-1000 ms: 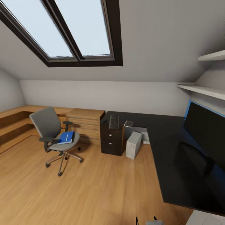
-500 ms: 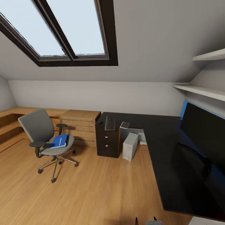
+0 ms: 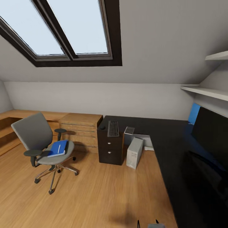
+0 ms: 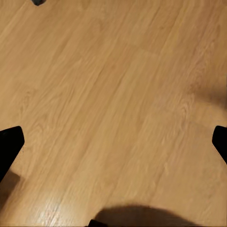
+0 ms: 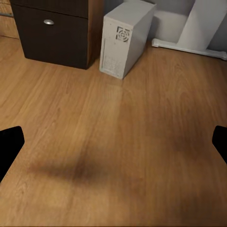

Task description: In the bedroom, organize the workspace by keeping the computer under the desk, ensuring the monitor is on the desk, placing the keyboard on the desk next to the monitor, placing the mouse on the desk next to the keyboard, moving the folder from the swivel chair onto the desk next to the mouse, stacking the notebook on top of the folder with the pen on top of the notebook, and positioning the swivel chair next to the desk.

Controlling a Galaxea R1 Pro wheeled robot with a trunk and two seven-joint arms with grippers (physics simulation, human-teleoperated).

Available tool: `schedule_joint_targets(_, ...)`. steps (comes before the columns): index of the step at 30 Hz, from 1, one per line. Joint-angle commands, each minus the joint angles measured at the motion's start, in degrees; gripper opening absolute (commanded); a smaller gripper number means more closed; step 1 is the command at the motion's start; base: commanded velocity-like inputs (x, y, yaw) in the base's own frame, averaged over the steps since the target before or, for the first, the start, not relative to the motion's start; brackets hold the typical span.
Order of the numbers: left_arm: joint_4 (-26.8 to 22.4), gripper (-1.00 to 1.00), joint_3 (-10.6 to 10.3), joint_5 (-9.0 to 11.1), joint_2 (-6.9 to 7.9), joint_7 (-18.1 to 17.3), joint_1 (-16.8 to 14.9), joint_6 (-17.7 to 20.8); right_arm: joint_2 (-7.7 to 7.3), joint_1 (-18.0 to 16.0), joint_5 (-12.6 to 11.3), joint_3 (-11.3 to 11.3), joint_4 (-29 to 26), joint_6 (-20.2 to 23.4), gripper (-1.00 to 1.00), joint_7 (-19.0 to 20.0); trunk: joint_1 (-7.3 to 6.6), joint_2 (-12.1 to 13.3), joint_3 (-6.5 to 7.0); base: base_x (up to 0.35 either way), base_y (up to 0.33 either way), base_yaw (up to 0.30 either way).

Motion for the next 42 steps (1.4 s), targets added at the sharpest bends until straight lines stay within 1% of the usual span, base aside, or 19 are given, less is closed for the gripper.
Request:
schedule_joint_targets(1,-0.06,1.0,-0.5,0.45,0.06,0.35,-0.05,-0.19,0.0,-0.06,-0.16,0.48,0.06,-0.09,1.0,-0.45,0.04,-0.05,-0.08,0.322,0.13,0.0)
schedule_joint_targets(25,-0.06,1.0,-0.56,0.28,0.06,0.34,-0.05,-0.26,0.0,-0.06,-0.09,0.53,0.14,0.0,1.0,-0.4,0.04,-0.05,-0.07,0.321,0.147,-0.001)
schedule_joint_targets(42,-0.06,1.0,-0.56,0.22,0.06,0.34,-0.05,-0.26,0.0,-0.06,-0.08,0.57,0.23,-0.01,1.0,-0.37,0.04,-0.05,0.93,0.276,0.231,-0.103)
